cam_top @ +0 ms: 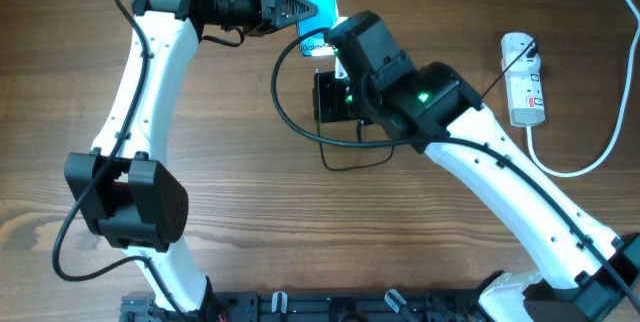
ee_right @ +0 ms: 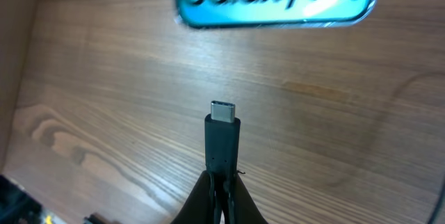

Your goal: Plug charger to phone and switch on socket

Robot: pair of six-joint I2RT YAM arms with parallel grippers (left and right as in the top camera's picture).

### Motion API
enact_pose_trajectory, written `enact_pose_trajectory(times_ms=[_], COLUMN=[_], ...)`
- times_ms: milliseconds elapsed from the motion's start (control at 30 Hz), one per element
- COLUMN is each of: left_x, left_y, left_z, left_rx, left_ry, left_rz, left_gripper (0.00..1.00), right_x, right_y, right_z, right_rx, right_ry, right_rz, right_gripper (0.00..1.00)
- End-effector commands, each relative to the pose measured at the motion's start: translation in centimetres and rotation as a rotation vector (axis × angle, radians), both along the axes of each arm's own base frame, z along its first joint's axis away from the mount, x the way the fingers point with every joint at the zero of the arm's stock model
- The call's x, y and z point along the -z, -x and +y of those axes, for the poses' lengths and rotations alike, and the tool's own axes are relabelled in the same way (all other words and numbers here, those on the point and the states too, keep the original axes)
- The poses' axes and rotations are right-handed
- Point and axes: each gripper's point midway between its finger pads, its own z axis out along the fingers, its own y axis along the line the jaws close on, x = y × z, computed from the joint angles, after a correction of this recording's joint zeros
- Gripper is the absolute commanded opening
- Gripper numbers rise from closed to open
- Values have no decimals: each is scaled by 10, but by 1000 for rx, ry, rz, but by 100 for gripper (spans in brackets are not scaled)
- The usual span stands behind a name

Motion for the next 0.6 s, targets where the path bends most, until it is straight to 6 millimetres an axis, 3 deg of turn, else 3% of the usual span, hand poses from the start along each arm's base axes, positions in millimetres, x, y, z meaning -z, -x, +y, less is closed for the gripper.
enact_pose_trajectory(times_ms=[0, 567], left_x=[-36, -37], left_y=[20, 23], left_z=[-10, -11], left_rx=[108, 118], left_ry=[117, 126], left_rz=[-61, -54], left_gripper=[4, 4], right_x=[-8, -10], right_y=[-6, -11], right_z=[-9, -11], right_rx=[8, 15], right_ry=[21, 19], right_rz=[-46, -59], right_gripper=[5, 4])
